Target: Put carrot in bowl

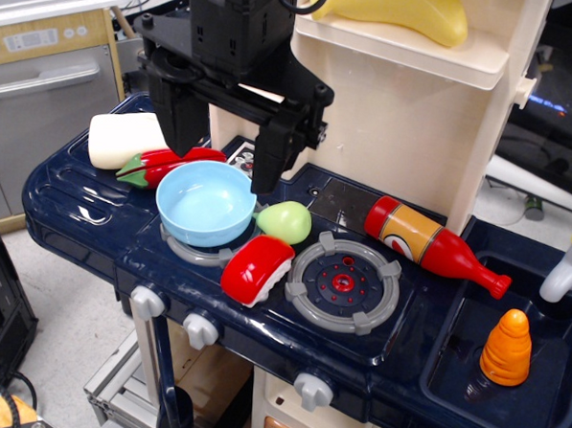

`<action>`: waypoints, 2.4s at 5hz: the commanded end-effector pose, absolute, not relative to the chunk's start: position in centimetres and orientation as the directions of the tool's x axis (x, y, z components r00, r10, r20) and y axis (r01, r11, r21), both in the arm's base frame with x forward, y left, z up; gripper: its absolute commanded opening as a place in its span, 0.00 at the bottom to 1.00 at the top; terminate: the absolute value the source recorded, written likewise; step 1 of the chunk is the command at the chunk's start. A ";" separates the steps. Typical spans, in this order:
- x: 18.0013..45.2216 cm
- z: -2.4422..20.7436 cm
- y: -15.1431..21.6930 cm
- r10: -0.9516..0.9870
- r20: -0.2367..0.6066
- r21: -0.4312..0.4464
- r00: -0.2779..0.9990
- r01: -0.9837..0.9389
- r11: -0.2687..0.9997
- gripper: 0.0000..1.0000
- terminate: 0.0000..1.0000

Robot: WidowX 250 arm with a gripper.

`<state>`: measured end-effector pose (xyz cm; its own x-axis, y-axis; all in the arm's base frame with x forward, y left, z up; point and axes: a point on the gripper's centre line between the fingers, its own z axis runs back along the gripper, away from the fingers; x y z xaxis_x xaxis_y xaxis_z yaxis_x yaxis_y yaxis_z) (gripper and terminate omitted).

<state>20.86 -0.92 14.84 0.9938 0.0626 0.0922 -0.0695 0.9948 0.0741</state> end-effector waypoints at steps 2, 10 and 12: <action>20.6 15.0 -5.6 0.277 0.074 0.019 0.958 -0.279 0.960 1.00 0.00; 30.2 6.1 -18.5 0.700 0.211 -0.189 0.682 -0.674 0.714 1.00 0.00; 30.0 3.3 -18.0 0.696 0.213 -0.198 0.685 -0.668 0.718 1.00 0.00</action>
